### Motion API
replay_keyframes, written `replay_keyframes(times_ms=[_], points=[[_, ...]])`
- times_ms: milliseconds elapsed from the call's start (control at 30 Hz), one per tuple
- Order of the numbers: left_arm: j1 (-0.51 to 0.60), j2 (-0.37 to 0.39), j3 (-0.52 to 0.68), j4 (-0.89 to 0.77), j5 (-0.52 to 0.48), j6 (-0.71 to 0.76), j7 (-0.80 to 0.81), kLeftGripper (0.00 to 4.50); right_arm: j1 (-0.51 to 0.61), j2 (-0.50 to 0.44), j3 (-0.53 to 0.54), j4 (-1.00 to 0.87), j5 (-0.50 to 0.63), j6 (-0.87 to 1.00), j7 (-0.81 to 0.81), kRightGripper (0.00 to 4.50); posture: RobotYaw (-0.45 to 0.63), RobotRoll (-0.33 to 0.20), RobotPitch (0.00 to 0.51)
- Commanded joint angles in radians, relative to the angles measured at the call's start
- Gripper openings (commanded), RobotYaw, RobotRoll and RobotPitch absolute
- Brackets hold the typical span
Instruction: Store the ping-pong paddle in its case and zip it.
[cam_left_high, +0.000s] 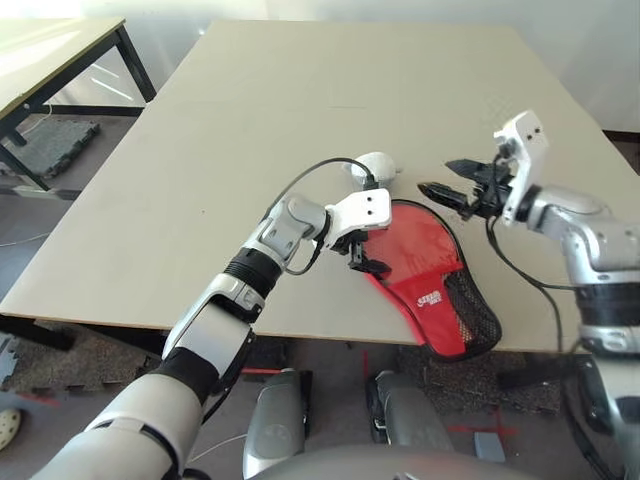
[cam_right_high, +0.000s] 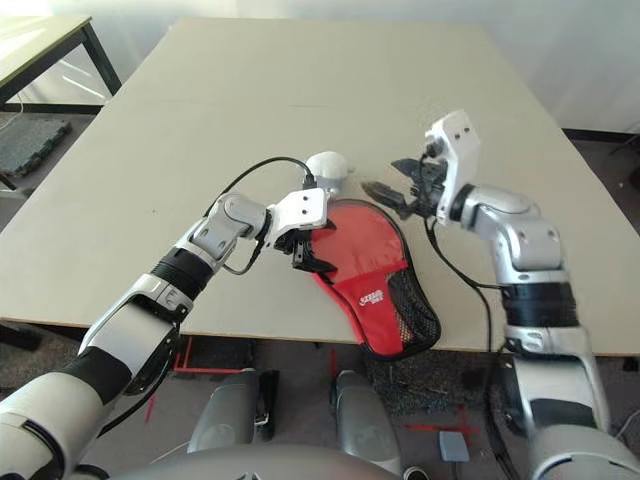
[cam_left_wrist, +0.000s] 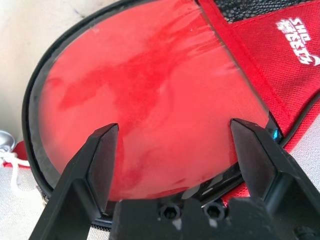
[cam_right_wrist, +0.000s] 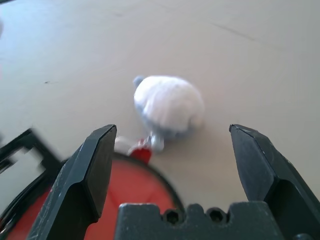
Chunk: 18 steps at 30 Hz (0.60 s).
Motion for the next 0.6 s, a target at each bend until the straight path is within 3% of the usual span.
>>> replay_keyframes(times_ms=[33,433,600], points=[[0.037,0.017,-0.044,-0.026,0.028,0.038,-0.026,4.46,-0.071,0.050,0.063,0.179,-0.088,-0.135,-0.019,4.50,0.10,0.000,0.129],[0.096,0.042,-0.040,-0.143,0.010,0.119,-0.017,4.46,-0.317,0.193,0.080,0.707,-0.248,-0.434,-0.165,4.50,0.16,0.000,0.137],[0.114,0.044,-0.036,-0.171,0.003,0.142,-0.014,4.50,-0.341,0.209,0.075,0.786,-0.282,-0.462,-0.187,2.88,0.17,0.000,0.138]])
